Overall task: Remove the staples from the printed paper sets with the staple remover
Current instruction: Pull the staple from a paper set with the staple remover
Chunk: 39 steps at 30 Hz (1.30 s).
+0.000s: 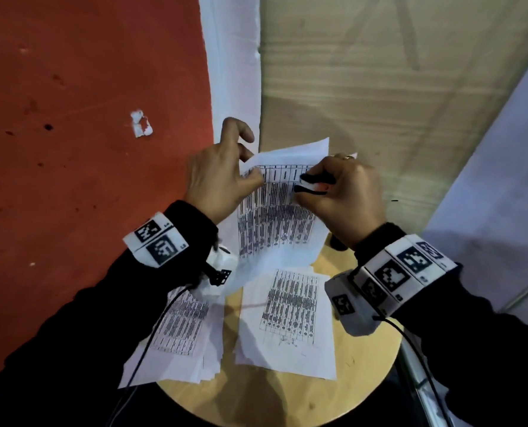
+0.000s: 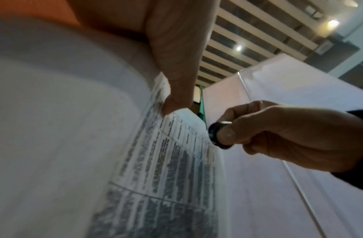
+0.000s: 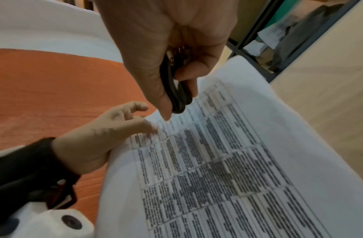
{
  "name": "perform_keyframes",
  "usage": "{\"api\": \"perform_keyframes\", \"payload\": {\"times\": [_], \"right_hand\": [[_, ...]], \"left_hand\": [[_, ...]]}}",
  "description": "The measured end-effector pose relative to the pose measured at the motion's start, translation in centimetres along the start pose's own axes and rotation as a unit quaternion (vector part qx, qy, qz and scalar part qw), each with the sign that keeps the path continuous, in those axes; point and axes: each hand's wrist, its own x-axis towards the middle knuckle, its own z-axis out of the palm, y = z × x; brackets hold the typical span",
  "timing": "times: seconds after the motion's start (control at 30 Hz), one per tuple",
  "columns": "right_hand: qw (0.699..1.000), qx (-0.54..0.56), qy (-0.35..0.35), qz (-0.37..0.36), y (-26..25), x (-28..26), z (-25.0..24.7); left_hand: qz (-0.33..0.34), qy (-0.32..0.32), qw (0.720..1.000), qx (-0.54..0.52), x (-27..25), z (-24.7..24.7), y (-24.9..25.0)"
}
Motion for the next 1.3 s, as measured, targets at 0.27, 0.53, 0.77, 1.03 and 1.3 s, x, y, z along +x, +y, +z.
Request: {"api": "perform_keyframes", "payload": {"times": [0.27, 0.53, 0.77, 1.03, 1.3], "right_hand": [[0.997, -0.056, -0.050, 0.028, 4.2, 0.6, 1.1], [0.962, -0.038, -0.248, -0.111, 1.5, 3.0, 0.0], [0.963, -0.008, -0.261, -0.059, 0.5, 3.0, -0.8], [0.971, 0.025, -0.238, -0.024, -0.4, 2.0, -0.9], [0.980, -0.031, -0.035, -0.192, -0.5, 0.0, -0.1]], "left_hand": [[-0.057, -0.074, 0.993, -0.070, 0.8, 1.6, -2.1], [-0.022, -0.167, 0.965, -0.199, 1.1, 1.4, -1.4], [-0.013, -0.145, 0.974, -0.175, 0.8, 0.1, -2.5], [-0.076, -0.182, 0.964, -0.178, 0.3, -0.4, -2.5], [-0.083, -0.193, 0.952, -0.221, 0.4, -0.9, -1.2]]}}
